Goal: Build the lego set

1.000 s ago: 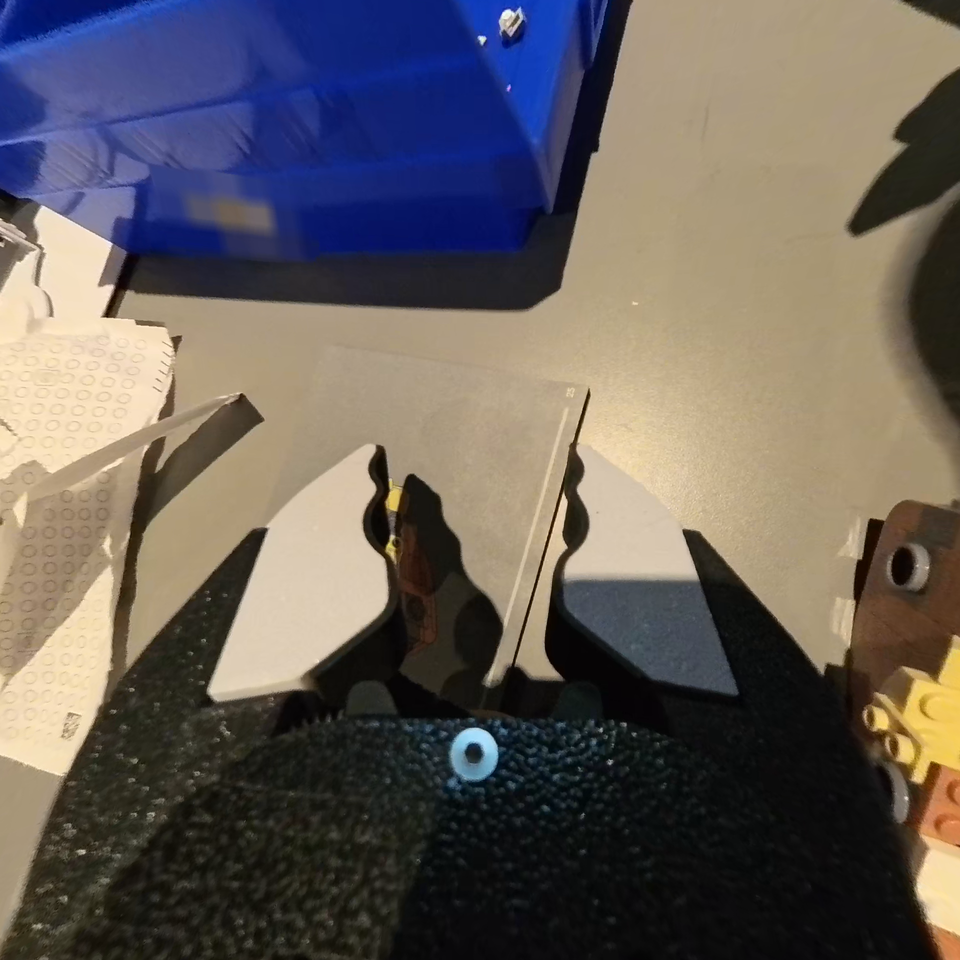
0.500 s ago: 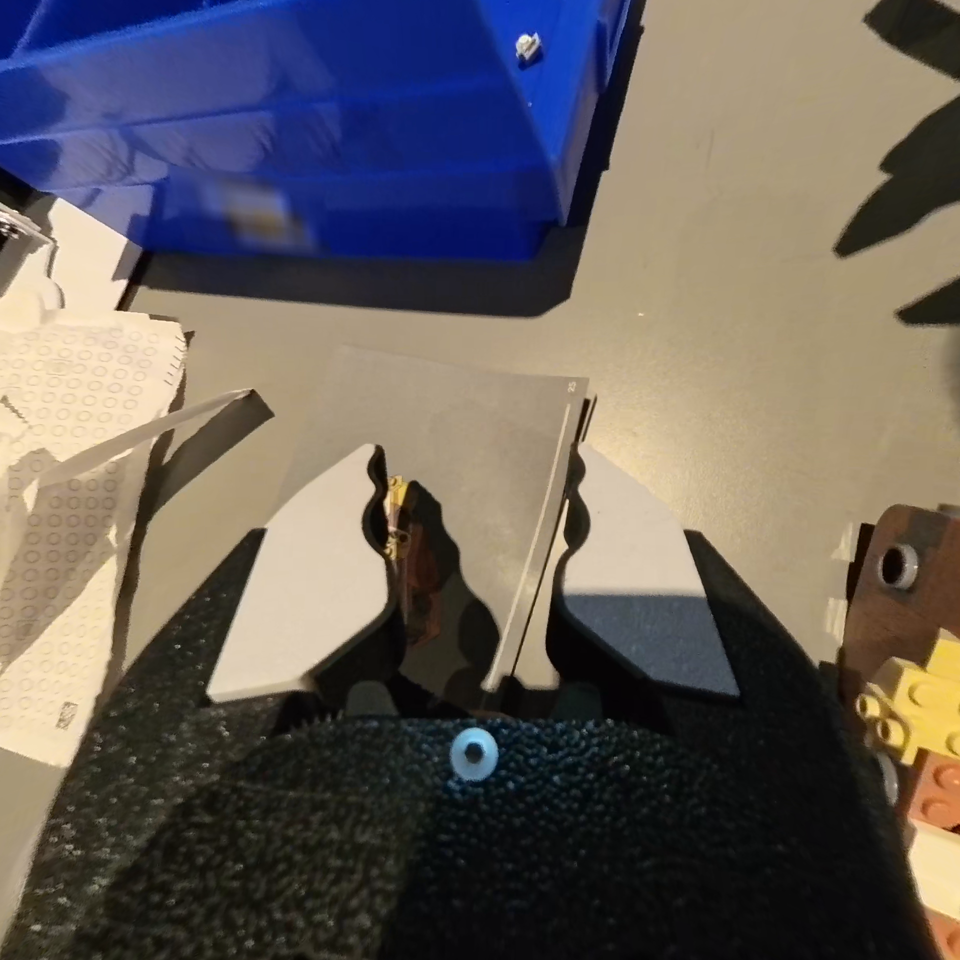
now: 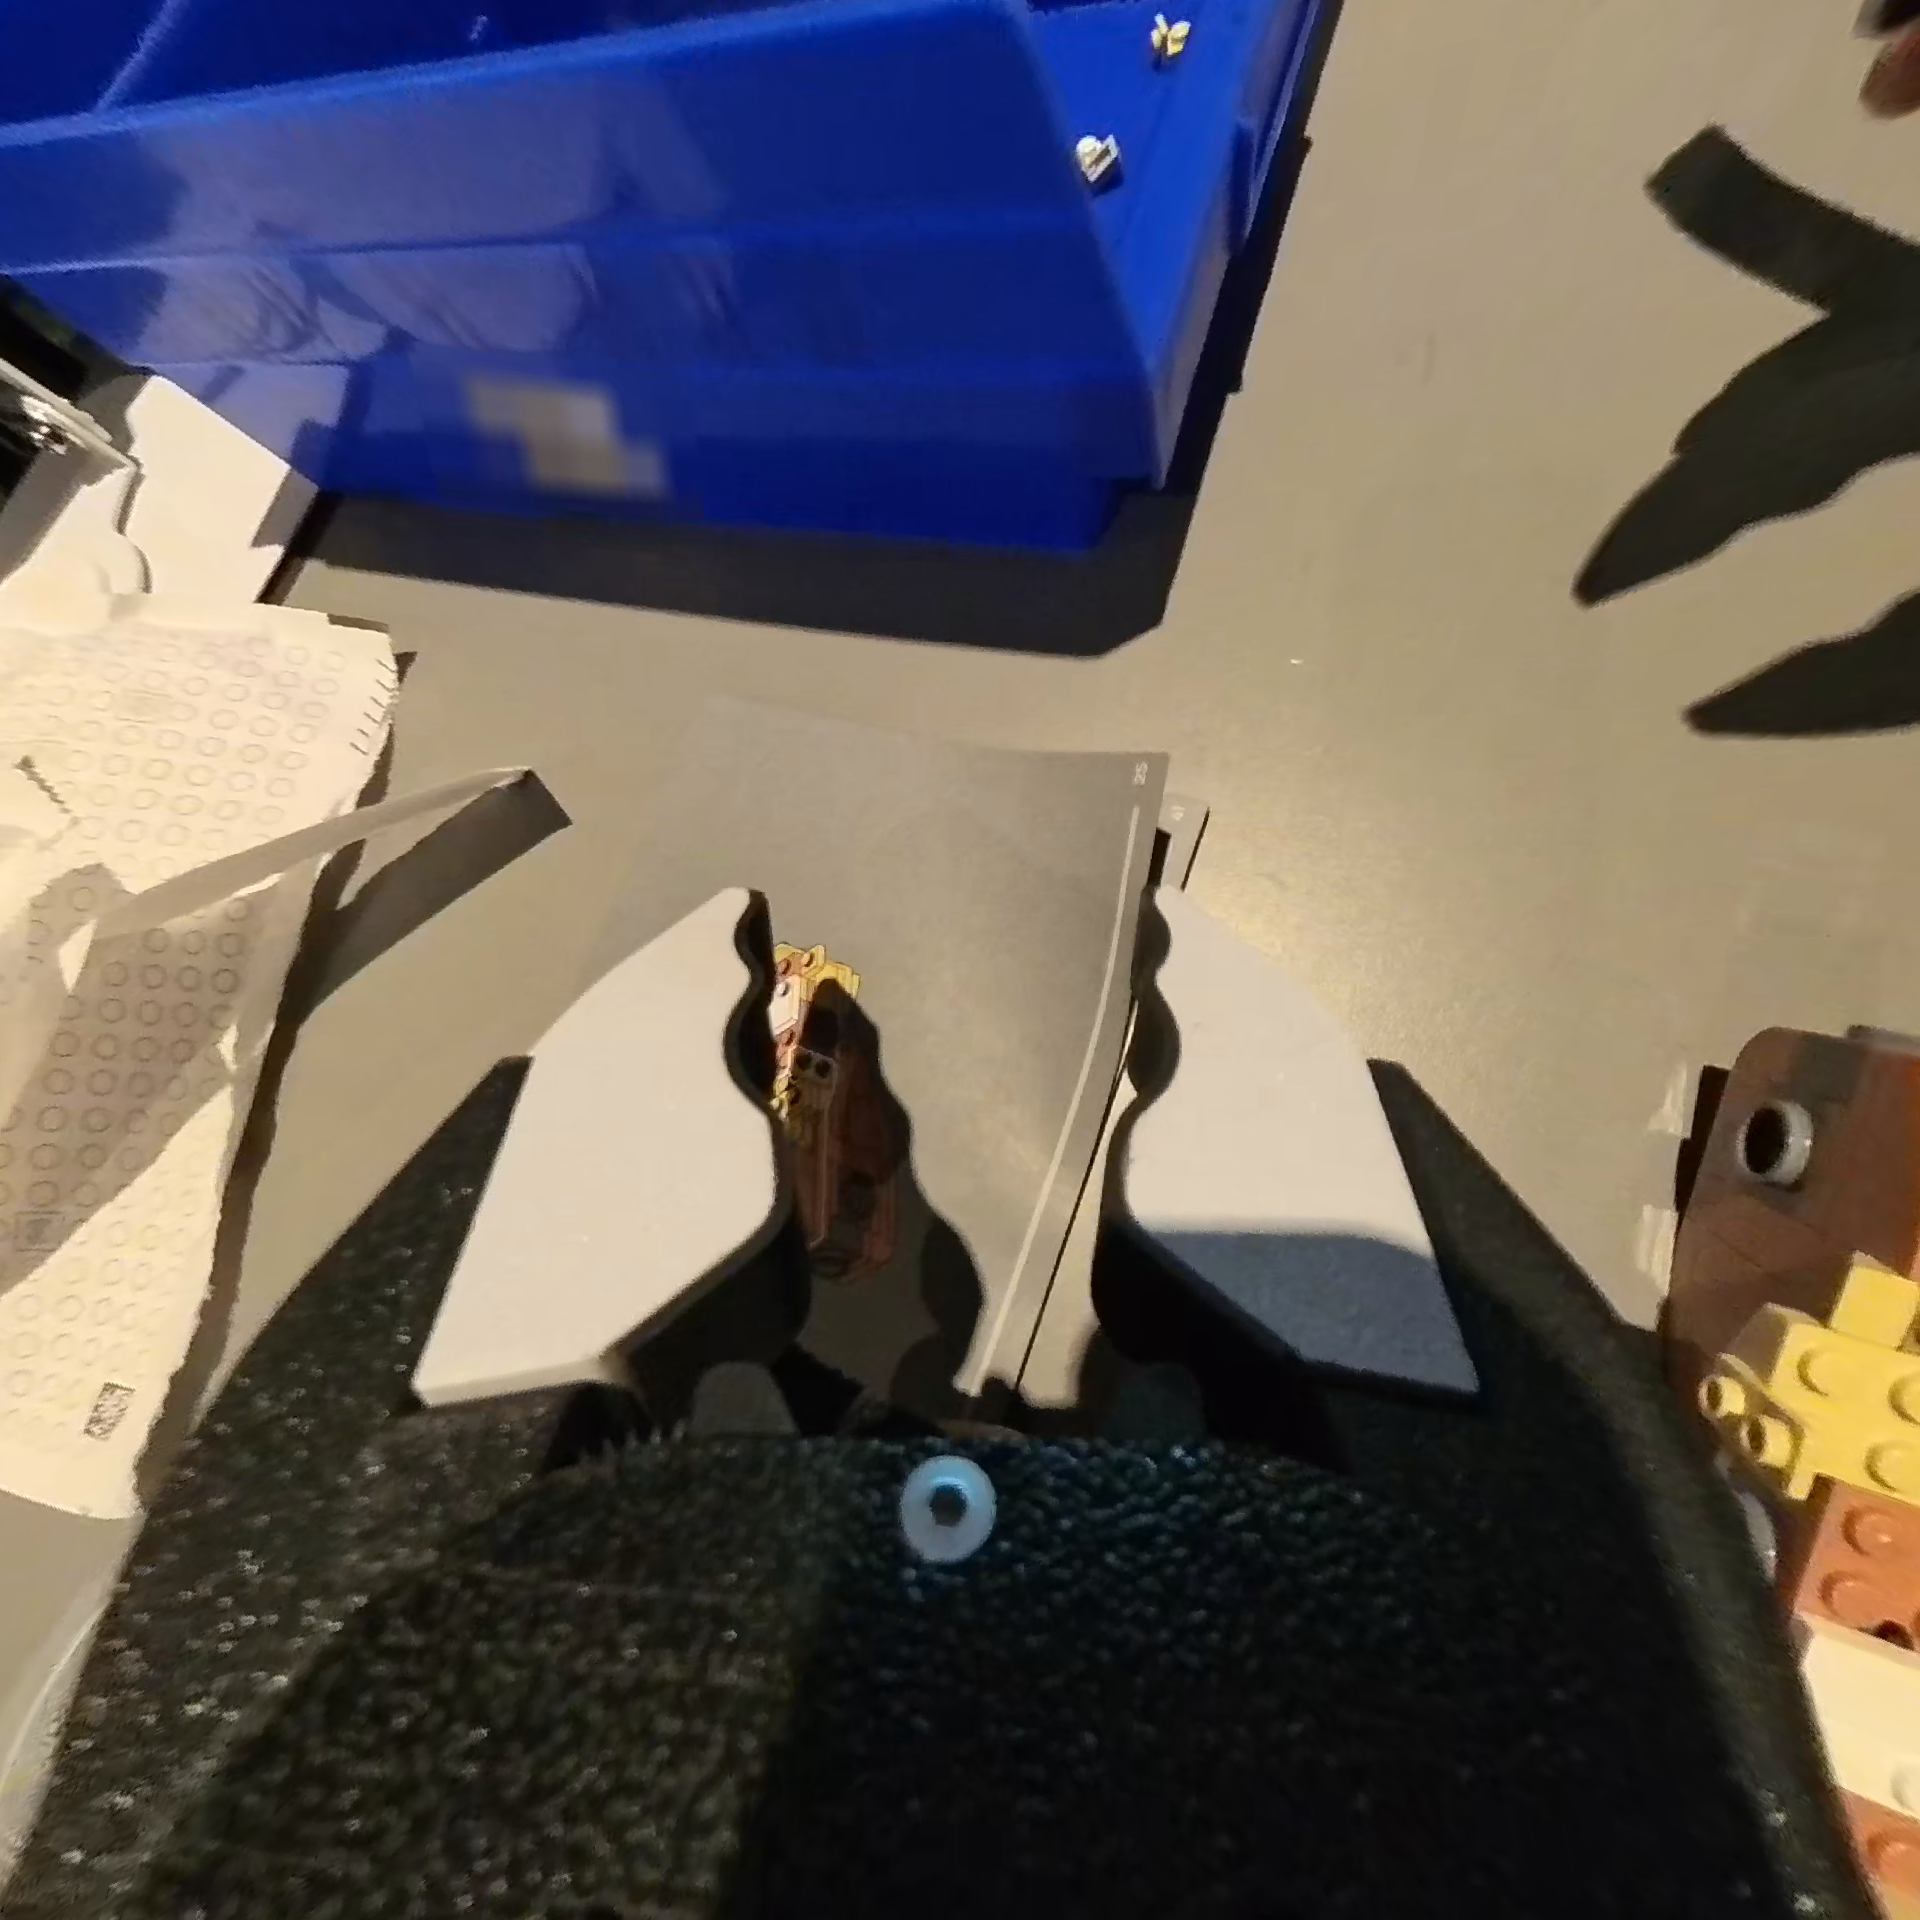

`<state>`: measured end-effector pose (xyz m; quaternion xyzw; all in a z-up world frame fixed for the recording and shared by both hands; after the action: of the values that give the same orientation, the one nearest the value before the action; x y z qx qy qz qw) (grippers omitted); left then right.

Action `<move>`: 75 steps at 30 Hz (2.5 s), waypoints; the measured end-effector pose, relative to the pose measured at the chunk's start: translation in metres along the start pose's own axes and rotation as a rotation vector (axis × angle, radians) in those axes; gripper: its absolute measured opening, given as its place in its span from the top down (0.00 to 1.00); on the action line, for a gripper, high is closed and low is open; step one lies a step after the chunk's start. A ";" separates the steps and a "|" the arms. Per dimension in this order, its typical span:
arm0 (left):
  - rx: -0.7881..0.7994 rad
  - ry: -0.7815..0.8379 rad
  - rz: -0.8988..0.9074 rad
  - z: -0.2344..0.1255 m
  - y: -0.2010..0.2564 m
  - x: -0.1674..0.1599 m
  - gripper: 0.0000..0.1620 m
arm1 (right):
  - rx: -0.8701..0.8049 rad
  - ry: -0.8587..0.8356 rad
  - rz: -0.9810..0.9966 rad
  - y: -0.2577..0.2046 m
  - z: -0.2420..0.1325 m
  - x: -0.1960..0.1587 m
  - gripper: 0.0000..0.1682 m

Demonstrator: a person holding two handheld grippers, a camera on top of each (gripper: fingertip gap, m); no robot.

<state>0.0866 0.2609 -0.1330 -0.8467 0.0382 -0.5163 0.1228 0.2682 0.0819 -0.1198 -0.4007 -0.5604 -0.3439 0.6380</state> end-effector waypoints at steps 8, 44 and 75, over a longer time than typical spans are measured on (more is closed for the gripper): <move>-0.028 -0.006 -0.013 0.003 0.001 -0.004 0.59 | 0.220 -0.341 -0.468 -0.004 0.039 -0.003 0.80; -0.052 -0.072 0.032 0.007 0.005 -0.004 0.61 | 0.474 -0.392 -0.545 0.015 0.076 -0.029 0.83; -0.046 -0.075 0.025 0.006 0.003 -0.003 0.61 | 0.475 -0.390 -0.542 0.016 0.077 -0.030 0.84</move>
<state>0.0902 0.2593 -0.1393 -0.8674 0.0560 -0.4818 0.1110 0.2445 0.1574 -0.1473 -0.1378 -0.8199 -0.2782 0.4810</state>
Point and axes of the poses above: each gripper's, where its closed fingertips meet, z out along the fingers, x out of its top, y = z × x across the jaws, the point moved 10 cm from there along -z, back along the fingers, and after that the axes turned 14 degrees about y, right-handed, at the moved point
